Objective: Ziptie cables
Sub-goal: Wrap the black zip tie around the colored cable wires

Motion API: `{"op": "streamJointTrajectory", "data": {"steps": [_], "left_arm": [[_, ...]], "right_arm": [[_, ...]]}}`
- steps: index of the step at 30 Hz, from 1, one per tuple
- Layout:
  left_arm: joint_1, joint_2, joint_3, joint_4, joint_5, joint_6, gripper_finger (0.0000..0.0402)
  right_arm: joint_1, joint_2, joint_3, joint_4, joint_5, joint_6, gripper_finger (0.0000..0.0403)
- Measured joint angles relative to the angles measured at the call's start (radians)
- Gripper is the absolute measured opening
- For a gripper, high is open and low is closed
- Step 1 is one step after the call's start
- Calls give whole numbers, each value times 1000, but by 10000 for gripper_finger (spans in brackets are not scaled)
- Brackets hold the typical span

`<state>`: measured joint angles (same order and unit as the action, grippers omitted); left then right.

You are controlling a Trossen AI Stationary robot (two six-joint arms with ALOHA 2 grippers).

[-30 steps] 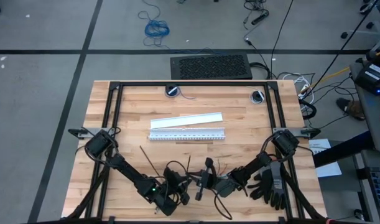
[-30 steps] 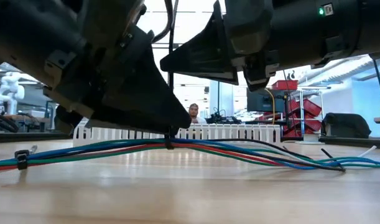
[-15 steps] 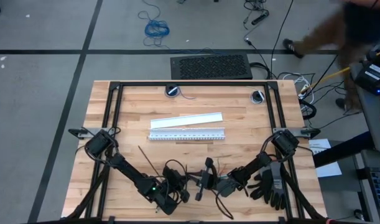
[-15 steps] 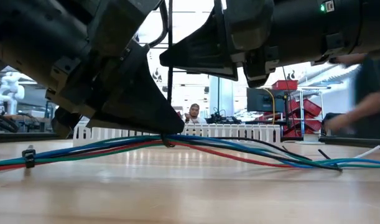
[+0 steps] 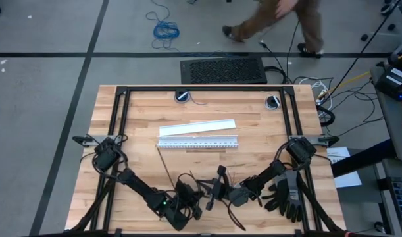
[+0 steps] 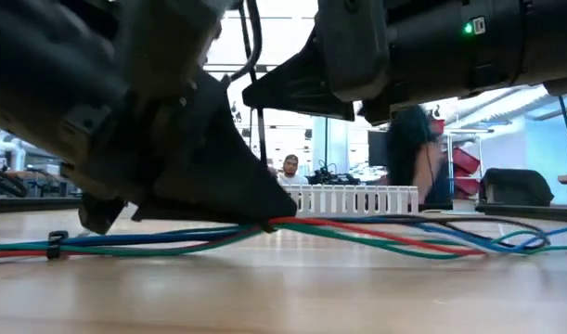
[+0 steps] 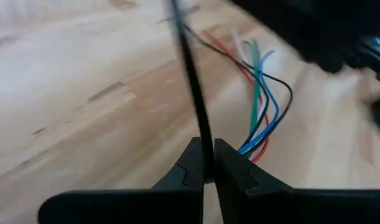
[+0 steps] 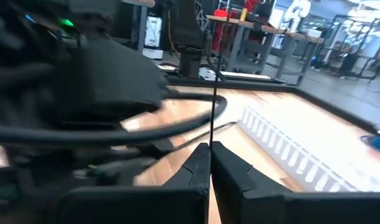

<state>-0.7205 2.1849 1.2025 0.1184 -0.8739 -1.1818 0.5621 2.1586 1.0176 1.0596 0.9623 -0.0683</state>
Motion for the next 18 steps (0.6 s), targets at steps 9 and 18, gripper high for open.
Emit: {"op": "streamJointTrajectory", "data": {"steps": [9,18], "left_arm": [[-34,4,33,-78,72,80,17],[-52,-24,33,-75,126,114,74]], "right_arm": [[-2,-4,2,-51,52,-12,0],[76,-14,6,-345,78,159,19]]}}
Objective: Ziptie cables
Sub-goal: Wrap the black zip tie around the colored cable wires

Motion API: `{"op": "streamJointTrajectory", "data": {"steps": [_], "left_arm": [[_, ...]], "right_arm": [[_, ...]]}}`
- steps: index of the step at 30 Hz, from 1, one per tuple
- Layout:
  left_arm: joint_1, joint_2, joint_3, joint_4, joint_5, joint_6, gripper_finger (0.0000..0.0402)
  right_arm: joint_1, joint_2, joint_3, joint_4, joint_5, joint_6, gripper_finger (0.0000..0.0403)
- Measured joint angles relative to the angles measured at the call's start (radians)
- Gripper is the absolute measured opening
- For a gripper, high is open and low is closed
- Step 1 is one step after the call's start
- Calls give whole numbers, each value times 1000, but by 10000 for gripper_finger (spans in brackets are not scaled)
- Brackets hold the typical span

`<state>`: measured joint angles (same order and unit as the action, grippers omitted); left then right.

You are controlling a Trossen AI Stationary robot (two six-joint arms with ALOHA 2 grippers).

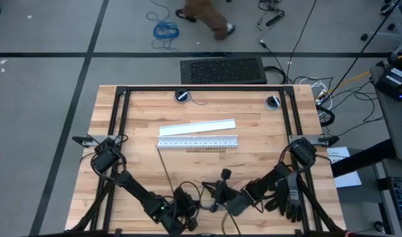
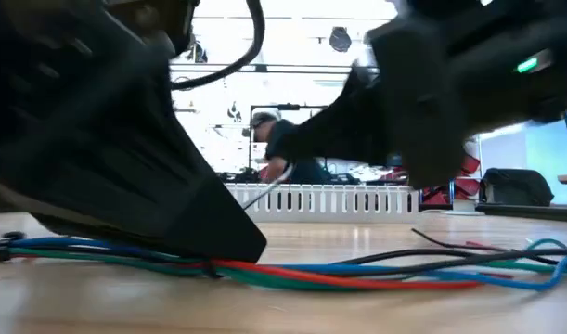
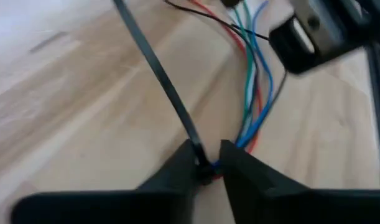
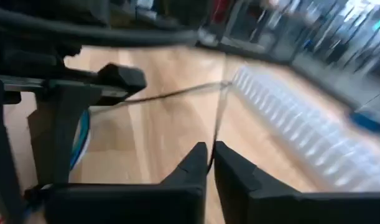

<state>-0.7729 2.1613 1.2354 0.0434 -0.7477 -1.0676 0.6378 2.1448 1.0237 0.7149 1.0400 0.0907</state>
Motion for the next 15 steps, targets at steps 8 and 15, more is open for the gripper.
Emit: {"op": "streamJointTrajectory", "data": {"steps": [8,15], "left_arm": [[-16,-22,0,-1,14,56,133],[-8,-121,-1,-13,-55,61,135]], "right_arm": [[30,-90,0,67,325,-329,113],[54,-139,-1,44,489,-366,142]]}}
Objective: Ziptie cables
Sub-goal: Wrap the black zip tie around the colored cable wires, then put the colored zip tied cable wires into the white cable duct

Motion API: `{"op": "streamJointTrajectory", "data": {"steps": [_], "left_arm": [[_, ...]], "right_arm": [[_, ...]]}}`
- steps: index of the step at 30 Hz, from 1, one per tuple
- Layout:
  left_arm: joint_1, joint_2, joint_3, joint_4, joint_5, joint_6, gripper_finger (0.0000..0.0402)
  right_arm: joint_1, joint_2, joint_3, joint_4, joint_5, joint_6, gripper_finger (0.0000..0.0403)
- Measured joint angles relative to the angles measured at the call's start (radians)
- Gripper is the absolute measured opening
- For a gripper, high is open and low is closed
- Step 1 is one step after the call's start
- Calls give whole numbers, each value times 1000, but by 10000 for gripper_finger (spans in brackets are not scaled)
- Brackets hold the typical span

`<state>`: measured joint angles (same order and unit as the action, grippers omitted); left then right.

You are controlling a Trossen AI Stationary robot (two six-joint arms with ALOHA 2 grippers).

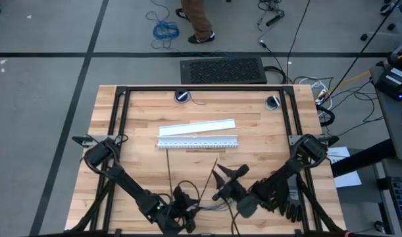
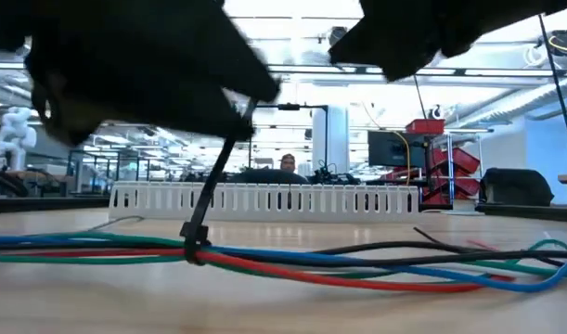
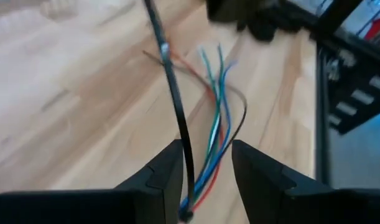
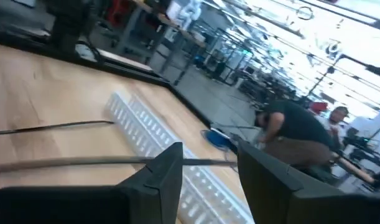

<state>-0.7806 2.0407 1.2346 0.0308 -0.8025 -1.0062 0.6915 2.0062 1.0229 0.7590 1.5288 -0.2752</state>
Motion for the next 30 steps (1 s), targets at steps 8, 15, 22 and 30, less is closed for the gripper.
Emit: {"op": "streamJointTrajectory", "data": {"steps": [8,15,22,30], "left_arm": [[-49,-47,2,-61,-35,-15,136],[-137,-48,1,-189,-36,-217,136],[-163,-48,1,-305,-63,-373,136],[-165,-48,1,-339,-75,-402,136]], "right_arm": [[101,-47,-1,-15,-367,100,95],[95,-148,0,-149,-1000,269,26],[-80,15,-3,-145,-1158,391,6],[-122,135,5,66,-1295,395,1]]}}
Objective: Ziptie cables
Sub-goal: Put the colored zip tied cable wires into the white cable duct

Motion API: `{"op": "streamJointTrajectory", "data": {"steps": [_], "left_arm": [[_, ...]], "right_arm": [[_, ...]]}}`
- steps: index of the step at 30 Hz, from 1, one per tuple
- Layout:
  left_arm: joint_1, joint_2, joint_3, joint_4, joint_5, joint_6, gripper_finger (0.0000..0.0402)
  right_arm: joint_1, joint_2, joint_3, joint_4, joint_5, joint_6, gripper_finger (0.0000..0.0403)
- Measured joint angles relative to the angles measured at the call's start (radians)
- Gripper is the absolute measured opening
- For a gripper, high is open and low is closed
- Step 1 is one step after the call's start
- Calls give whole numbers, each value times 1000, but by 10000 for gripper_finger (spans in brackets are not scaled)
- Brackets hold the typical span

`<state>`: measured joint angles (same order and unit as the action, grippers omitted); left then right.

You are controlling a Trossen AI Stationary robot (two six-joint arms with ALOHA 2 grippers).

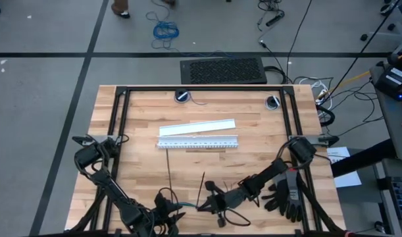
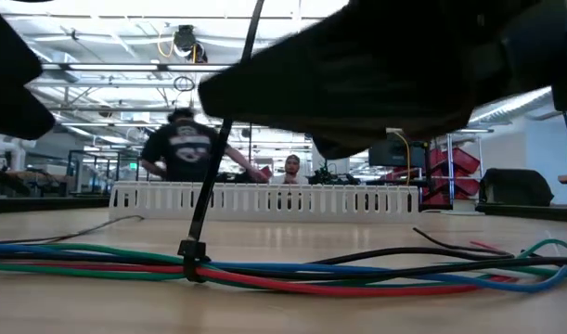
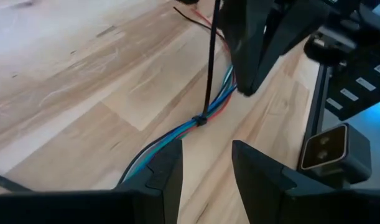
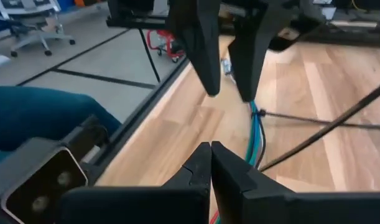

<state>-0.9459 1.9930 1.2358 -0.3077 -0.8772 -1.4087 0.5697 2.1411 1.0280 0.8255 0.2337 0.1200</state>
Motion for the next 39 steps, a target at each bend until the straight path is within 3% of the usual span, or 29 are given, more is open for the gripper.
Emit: {"op": "streamJointTrajectory", "data": {"steps": [11,25,31,36,39], "left_arm": [[2,0,0,23,-45,0,136],[-34,0,0,16,-6,34,136],[-59,0,0,-129,-2,47,136],[-60,0,0,-306,-12,55,136],[-59,0,0,-351,44,57,136]], "right_arm": [[-74,39,104,-232,0,36,0],[-92,226,126,-48,-5,29,0],[-54,170,114,-5,32,-140,2],[2,49,118,15,145,-320,27],[29,-26,118,-86,222,-340,50]]}}
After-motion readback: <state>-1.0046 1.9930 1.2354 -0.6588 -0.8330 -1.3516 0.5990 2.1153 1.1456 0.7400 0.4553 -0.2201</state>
